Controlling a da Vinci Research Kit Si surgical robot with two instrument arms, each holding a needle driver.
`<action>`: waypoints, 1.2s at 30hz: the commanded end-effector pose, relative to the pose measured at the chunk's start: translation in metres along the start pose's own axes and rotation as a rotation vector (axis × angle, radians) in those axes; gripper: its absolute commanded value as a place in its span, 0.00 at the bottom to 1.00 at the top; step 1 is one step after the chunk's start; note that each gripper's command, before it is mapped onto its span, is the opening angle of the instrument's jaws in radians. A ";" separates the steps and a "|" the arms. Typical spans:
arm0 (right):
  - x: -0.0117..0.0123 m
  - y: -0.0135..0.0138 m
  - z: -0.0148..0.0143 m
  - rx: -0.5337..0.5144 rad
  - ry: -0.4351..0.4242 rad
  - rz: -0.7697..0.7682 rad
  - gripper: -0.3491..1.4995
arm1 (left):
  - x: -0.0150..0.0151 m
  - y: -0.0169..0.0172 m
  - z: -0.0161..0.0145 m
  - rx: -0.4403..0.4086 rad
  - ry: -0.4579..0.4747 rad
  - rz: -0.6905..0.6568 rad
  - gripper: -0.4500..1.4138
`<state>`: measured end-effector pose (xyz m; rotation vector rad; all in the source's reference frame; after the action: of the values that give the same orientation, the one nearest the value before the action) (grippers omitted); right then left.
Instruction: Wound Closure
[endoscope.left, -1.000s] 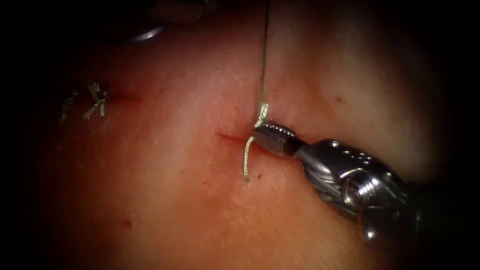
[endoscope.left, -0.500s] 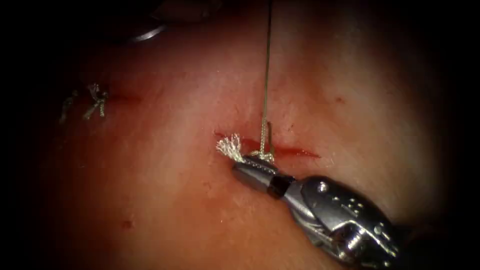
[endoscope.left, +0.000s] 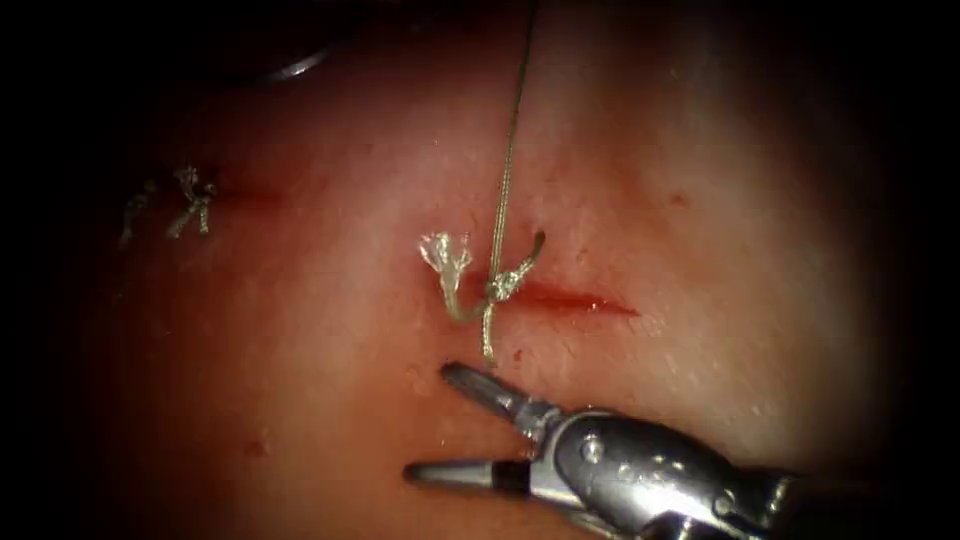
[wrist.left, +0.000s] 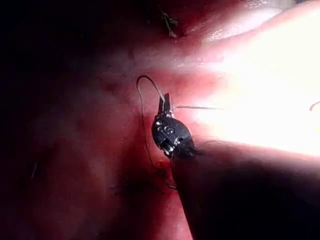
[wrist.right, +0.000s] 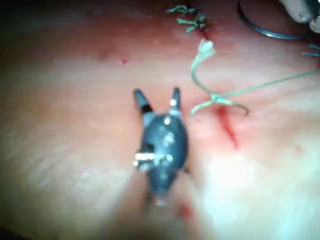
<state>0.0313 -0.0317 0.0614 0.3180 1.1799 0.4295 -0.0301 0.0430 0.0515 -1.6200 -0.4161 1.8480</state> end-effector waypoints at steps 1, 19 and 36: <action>0.0000 -0.0014 -0.0001 0.037 0.005 -0.009 0.98 | 0.0006 -0.0005 0.0005 0.002 0.011 0.015 0.00; -0.0022 0.0008 -0.0035 0.038 0.076 -0.009 0.98 | 0.0064 0.0003 -0.0066 0.073 0.042 -0.099 0.77; -0.0005 0.0052 -0.0078 -0.080 0.059 0.046 0.94 | -0.0002 0.0224 -0.0181 -0.095 -0.003 -0.079 0.76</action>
<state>0.0222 -0.0270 0.0607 0.2622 1.2084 0.5300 -0.0178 0.0221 0.0335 -1.6430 -0.5778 1.7971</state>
